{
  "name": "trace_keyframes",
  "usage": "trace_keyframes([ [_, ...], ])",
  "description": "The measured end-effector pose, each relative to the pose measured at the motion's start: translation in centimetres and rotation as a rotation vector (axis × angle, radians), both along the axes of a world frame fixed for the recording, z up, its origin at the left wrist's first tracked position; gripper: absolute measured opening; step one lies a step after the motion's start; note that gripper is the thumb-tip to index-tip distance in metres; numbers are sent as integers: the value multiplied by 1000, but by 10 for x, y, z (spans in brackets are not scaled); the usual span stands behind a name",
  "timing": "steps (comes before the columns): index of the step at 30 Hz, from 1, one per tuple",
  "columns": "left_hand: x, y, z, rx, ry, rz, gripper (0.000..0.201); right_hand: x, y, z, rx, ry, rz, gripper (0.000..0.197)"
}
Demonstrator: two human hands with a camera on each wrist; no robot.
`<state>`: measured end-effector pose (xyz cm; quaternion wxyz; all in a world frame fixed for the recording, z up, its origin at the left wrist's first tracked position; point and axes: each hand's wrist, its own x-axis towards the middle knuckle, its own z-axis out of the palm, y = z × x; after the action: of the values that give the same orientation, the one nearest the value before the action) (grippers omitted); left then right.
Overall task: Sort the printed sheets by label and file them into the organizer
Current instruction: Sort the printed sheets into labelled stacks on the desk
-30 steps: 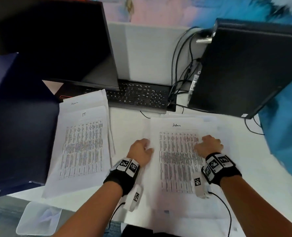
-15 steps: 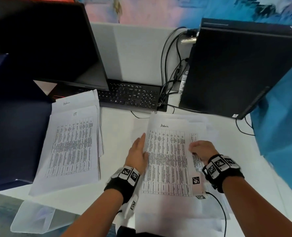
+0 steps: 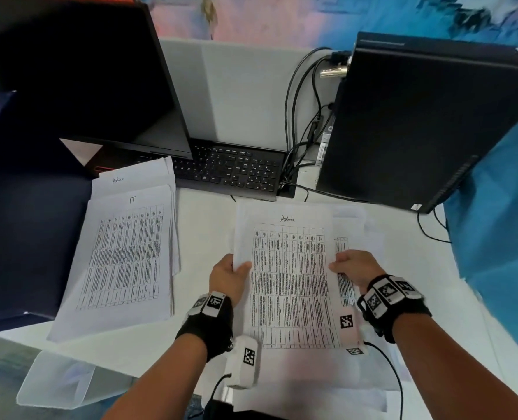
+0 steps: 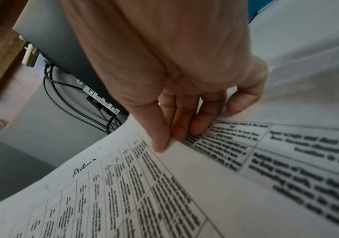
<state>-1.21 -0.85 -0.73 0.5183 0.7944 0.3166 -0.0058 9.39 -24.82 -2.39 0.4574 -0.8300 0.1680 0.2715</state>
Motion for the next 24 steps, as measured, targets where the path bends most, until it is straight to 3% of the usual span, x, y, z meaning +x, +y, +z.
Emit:
trace_keyframes([
  [2, 1, 4, -4, -88, 15, 32, 28, 1, -1, -2, 2, -7, -6, 12],
  [6, 3, 11, -16, -233, 10, 101, 31, 4, -5, -5, 21, 9, 3, 14],
  [10, 6, 18, -24, -183, -45, 213, 42, 7, -9, -3, 1, 52, 101, 16],
  [13, 9, 28, -28, -168, -32, 245, 45, 6, -9, 2, -53, 68, 193, 6],
  [14, 9, 32, -29, -158, -29, 243, 44, 6, -8, 3, -71, 72, 219, 14],
  [20, 9, 30, -27, -141, -99, 166, 34, 3, -4, 9, -40, 90, 133, 26],
  [24, 1, 17, -24, -93, -101, -68, 34, 1, -4, 13, 48, 72, 43, 29],
])
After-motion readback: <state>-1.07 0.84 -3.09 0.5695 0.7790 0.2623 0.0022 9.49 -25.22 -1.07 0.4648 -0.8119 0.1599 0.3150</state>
